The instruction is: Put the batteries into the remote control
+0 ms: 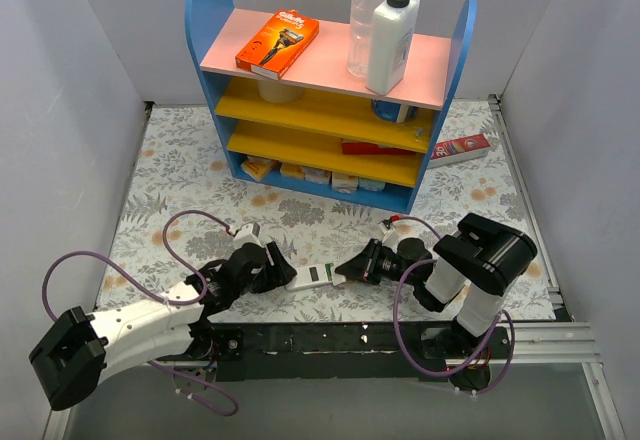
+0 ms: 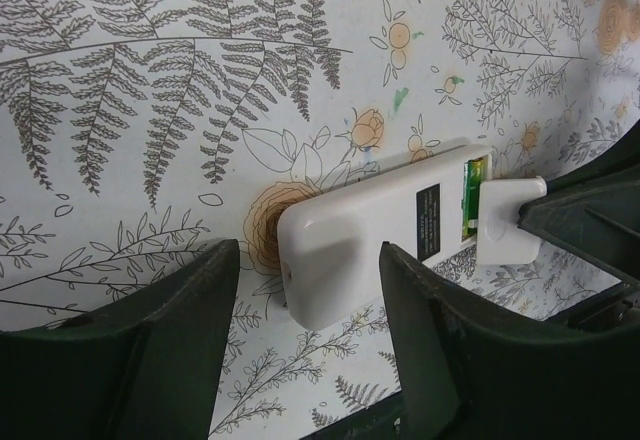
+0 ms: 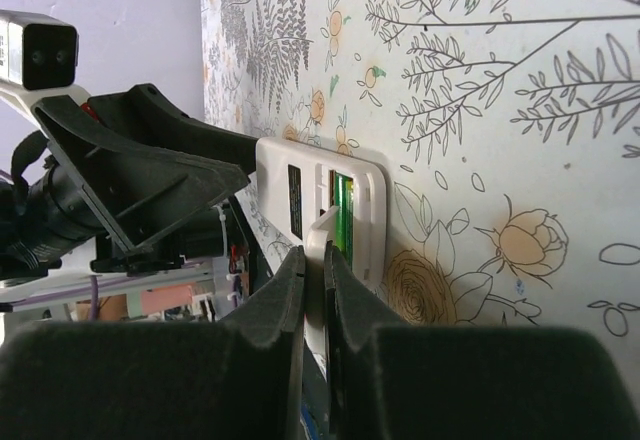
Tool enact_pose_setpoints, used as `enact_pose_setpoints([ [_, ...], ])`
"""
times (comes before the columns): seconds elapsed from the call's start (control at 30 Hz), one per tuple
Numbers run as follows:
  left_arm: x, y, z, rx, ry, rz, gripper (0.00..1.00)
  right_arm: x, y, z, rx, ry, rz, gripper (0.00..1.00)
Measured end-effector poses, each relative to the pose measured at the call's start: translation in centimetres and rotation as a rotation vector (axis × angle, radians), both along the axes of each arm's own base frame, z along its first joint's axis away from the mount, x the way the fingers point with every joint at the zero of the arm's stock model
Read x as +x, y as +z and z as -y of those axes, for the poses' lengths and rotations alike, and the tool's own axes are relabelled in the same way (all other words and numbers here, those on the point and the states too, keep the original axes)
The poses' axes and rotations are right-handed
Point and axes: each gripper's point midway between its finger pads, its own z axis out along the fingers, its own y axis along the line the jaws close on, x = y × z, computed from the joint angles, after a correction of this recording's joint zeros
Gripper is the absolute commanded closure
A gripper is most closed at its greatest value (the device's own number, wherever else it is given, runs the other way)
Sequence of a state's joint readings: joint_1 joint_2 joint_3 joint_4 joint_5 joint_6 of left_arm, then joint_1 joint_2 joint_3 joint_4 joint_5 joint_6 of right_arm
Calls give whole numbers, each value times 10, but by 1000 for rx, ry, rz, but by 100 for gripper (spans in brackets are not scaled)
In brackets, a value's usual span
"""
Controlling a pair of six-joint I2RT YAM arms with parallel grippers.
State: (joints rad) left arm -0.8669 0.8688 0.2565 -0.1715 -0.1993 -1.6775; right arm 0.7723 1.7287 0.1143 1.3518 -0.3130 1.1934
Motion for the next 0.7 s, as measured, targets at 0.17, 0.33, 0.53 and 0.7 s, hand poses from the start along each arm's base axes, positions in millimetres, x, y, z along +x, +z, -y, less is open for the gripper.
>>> enact_pose_setpoints([
  [0.17,-2,-2,4,-9,-14,-14,47,0,-1,-1,15,-10,-29,99],
  [0.33,-1,-3,7,-14,-19,-19,49,0,0,-1,18,-11,-28,99],
  [0.53,0,-3,6,-15,-14,-18,47,-6,1,9,7,-26,-23,99],
  [0.7,1,2,0,-9,10,-2,41,-1,5,13,9,-52,-14,99],
])
